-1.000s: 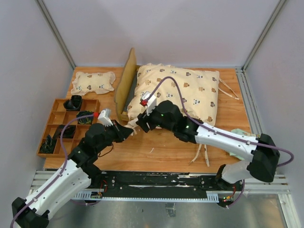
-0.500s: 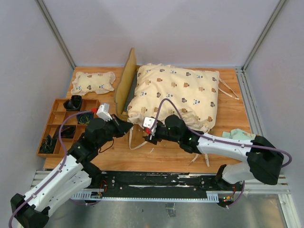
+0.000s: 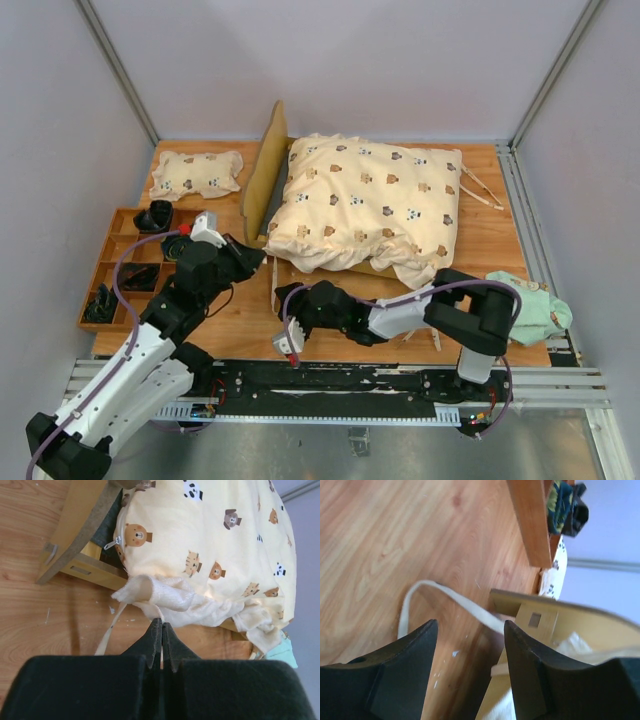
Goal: Set up the pet bed
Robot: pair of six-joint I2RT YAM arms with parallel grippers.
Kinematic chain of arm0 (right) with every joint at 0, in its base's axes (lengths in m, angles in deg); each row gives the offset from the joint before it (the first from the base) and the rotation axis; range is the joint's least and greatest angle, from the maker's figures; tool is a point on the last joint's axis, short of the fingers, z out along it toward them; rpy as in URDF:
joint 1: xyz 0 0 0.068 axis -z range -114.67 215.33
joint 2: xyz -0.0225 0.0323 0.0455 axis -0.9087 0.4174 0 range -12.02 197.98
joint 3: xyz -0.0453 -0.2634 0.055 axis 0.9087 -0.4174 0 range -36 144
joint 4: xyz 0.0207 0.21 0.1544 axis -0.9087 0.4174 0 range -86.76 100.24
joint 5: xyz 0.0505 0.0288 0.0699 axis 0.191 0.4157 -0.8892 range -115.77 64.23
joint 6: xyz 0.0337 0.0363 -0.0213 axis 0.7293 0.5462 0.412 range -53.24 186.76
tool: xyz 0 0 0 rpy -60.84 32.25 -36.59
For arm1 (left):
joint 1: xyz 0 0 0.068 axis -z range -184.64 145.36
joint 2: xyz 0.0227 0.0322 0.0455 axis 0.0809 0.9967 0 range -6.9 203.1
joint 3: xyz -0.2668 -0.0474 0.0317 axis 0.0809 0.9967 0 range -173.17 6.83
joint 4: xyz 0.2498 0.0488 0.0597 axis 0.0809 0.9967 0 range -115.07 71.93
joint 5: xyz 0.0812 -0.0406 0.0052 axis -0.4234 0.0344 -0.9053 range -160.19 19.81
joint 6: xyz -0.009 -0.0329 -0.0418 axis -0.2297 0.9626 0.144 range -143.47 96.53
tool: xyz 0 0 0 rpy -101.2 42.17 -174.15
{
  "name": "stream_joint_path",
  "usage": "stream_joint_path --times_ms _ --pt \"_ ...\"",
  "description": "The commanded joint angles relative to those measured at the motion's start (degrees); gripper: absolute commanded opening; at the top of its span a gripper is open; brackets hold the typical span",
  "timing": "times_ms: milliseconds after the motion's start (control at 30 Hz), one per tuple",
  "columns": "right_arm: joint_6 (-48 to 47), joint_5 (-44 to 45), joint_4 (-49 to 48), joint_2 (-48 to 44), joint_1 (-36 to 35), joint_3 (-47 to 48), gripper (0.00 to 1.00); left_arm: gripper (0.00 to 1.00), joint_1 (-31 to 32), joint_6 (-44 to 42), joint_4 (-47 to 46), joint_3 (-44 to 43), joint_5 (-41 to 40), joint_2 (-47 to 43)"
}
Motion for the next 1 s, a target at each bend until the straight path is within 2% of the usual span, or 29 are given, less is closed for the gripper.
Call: stream_joint_path --times_ms 0,233,367,500,600,733,800,967 --pt "-19.07 6.31 -4.91 6.21 -2.89 2.85 0.57 0.00 -1.53 -0.55 0.46 -0.64 0.05 0.32" --pt "-27.82 5.82 2.42 11.46 -4.12 7.23 0.58 0.00 -3.54 -2.28 -0.98 -0.17 1.95 0.92" --pt "-27.72 3.51 7.45 14.04 -5.46 12.41 0.59 0.00 -5.05 -2.78 -2.34 0.13 4.78 2.03" --pt "-22.09 -0.49 6.64 14.20 -6.39 15.71 0.58 0.00 -5.84 -3.48 -3.08 0.30 5.54 2.57" --pt "-15.06 -3.03 9.51 13.04 -6.46 18.17 0.52 0.00 -6.46 -4.18 -3.30 0.23 6.01 3.02" --pt "-14.33 -1.90 13.36 13.56 -6.09 19.66 0.37 0.00 -6.95 -5.07 -3.59 0.00 6.78 3.99" --pt "-12.80 -1.42 11.63 13.29 -5.52 18.69 0.36 0.00 -7.09 -5.21 -4.08 0.05 7.09 4.30" --pt "-13.78 -3.05 21.93 10.96 -4.37 20.06 0.32 0.00 -7.20 -5.45 -5.30 0.73 7.86 5.07"
